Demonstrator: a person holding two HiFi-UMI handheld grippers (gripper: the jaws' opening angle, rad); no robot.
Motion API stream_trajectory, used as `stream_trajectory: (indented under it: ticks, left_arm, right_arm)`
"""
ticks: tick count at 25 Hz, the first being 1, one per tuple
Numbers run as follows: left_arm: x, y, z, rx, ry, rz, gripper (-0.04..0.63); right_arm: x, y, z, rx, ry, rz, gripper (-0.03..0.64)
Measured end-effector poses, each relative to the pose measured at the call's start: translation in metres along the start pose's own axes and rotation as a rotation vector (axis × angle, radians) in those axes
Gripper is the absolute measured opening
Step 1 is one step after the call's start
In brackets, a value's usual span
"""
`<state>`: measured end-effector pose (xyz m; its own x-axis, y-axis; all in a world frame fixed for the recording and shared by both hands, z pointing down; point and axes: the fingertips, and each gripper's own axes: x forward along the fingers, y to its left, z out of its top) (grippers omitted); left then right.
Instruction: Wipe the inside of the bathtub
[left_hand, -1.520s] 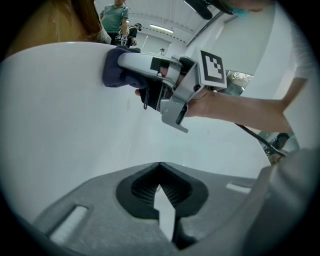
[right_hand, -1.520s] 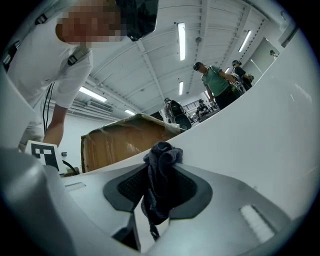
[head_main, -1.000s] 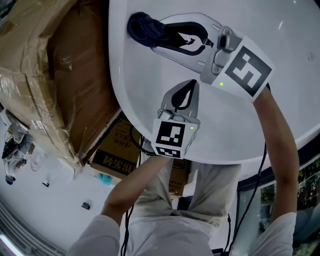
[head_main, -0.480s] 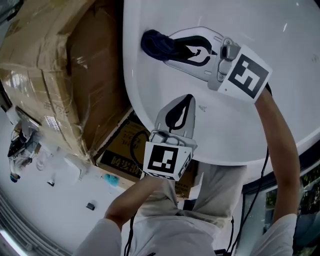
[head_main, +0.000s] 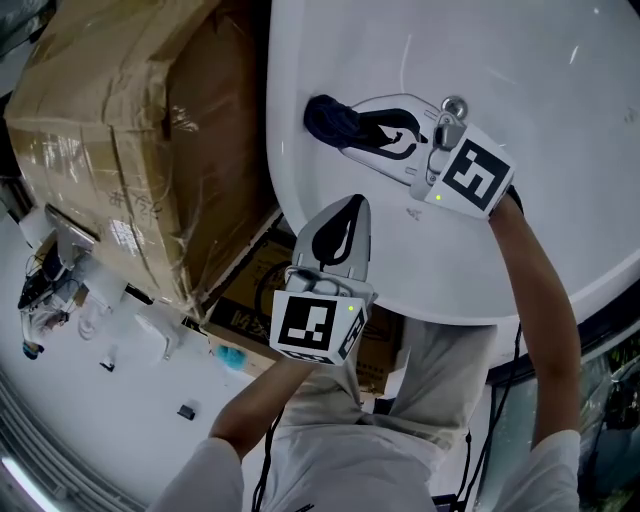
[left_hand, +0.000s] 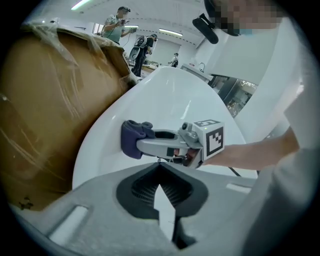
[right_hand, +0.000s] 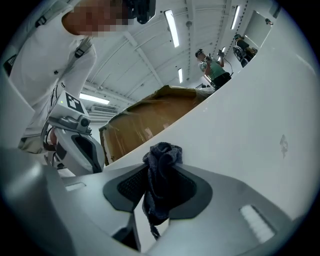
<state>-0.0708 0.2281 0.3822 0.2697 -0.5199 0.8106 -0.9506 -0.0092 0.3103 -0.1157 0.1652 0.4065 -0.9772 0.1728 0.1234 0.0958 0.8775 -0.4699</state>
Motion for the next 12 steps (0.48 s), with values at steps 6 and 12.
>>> stream_trajectory:
  ticks: [6,12]
  left_arm:
    - [-0.014,0.01,-0.008,0.013,0.02,0.025,0.0]
    - [-0.019,0.011,-0.007,-0.001,0.037,0.026,0.0]
  right_arm:
    - [0.01,0.025,-0.022,0.089,0.018,0.058,0.12]
    - [0.006,0.048,-0.044,0.173,0.059,0.086,0.12]
